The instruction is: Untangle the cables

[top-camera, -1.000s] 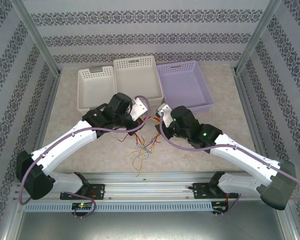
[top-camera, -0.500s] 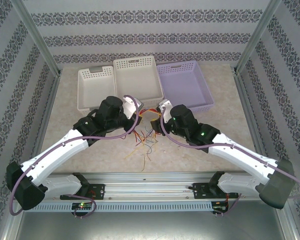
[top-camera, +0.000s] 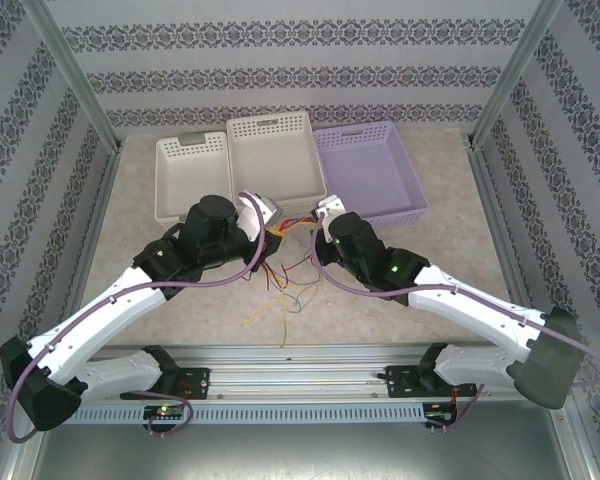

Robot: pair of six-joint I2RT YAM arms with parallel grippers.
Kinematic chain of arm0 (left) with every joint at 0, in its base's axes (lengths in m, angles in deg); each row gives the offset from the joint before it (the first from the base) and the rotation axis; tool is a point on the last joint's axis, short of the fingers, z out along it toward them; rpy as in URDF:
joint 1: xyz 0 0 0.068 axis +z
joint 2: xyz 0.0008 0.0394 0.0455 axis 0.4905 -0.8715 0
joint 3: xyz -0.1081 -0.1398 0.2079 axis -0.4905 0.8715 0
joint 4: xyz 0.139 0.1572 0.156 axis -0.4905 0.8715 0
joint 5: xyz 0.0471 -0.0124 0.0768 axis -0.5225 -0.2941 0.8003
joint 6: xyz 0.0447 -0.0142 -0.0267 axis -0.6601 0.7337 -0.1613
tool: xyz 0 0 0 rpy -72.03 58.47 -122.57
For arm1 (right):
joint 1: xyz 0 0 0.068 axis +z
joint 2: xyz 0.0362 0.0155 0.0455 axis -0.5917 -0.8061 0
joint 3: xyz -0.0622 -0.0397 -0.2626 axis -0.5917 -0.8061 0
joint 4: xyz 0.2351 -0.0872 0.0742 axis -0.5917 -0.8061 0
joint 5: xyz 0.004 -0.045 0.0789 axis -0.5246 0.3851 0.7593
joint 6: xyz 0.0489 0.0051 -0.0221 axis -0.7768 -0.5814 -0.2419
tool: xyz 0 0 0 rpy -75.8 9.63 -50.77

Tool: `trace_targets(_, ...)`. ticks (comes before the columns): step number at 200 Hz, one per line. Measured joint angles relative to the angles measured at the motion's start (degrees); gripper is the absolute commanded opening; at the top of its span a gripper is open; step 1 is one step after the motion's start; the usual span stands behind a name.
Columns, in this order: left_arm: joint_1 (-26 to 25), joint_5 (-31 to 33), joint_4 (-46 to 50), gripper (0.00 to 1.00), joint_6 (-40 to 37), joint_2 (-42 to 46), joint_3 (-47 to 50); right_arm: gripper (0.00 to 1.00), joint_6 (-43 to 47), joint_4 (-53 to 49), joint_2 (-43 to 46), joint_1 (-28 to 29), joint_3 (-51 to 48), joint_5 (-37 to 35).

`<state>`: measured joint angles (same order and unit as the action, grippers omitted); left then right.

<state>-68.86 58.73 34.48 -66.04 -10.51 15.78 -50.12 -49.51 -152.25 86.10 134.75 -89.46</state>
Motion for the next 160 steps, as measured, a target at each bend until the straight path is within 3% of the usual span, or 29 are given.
trace_targets(41,-1.8,-1.0,-0.2,0.00,-1.4,-0.4,-0.6,0.02,9.0,-1.1,0.0,1.4,2.1,-12.6)
trace_targets(66,-2.6,-1.7,-0.5,0.00,-1.8,-1.3,-0.9,0.06,14.9,-0.9,0.0,1.4,3.3,-16.1)
trace_targets(95,-3.7,-1.8,-0.4,0.00,-2.6,-2.7,-1.9,0.19,19.2,-0.8,1.1,1.4,4.2,-18.5)
trace_targets(109,-4.2,-1.9,1.3,0.00,-2.8,-2.4,-1.9,0.30,19.3,-1.4,3.1,0.5,4.2,-18.4)
trace_targets(139,-4.4,-1.6,2.5,0.00,-2.6,0.2,-1.3,0.51,15.5,-1.5,12.4,-2.1,2.6,-14.1)
trace_targets(160,-4.4,-1.9,2.5,0.00,-1.5,1.7,-1.0,0.59,12.7,-1.5,18.4,-2.4,0.5,-9.3)
